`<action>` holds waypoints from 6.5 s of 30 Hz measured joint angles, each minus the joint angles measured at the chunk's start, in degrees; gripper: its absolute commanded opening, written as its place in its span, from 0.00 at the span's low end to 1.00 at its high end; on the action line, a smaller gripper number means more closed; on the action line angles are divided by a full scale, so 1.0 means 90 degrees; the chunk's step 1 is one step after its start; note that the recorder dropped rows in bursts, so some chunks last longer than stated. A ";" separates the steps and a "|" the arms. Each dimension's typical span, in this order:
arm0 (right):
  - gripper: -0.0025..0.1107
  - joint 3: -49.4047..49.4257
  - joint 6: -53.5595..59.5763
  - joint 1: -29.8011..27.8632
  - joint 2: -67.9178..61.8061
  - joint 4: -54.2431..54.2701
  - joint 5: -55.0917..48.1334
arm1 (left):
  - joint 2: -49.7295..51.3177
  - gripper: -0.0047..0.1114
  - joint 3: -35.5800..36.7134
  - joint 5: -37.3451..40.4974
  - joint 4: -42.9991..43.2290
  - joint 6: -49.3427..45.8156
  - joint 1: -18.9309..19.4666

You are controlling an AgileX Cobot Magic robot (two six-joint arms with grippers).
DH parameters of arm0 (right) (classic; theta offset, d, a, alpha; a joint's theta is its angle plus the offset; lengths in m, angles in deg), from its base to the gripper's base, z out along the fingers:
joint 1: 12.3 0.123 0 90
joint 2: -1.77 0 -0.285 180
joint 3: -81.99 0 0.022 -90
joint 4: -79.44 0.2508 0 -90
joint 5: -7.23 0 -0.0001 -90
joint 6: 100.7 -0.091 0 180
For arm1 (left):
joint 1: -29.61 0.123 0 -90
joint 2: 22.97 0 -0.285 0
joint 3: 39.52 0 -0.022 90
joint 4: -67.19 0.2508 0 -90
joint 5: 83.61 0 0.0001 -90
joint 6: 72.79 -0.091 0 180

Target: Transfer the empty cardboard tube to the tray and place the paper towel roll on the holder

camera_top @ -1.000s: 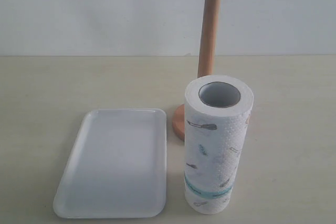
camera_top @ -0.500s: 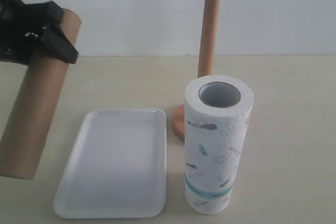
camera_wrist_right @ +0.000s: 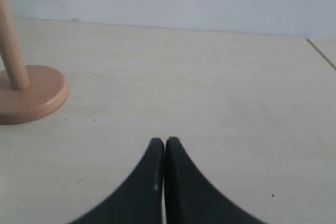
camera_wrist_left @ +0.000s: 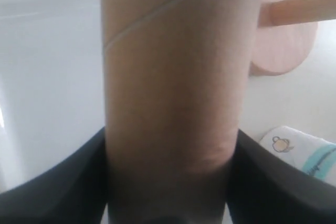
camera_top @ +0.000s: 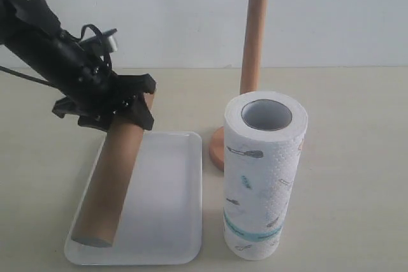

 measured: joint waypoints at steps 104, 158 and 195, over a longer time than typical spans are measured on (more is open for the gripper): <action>0.02 0.0000 0.0000 0.0000 0.0000 0.0000 0.0000 | -0.8738 0.08 0.4993 -0.3339 0.2600 0.0785 0.0159; 0.02 0.0000 0.0000 0.0000 0.0000 0.0000 0.0000 | -1.1817 0.08 0.8197 -0.3362 0.3213 0.0198 0.1946; 0.02 0.0000 -0.1145 0.0000 0.0000 0.0227 0.3988 | -1.1817 0.08 0.8197 -0.3334 0.3213 0.0210 0.1946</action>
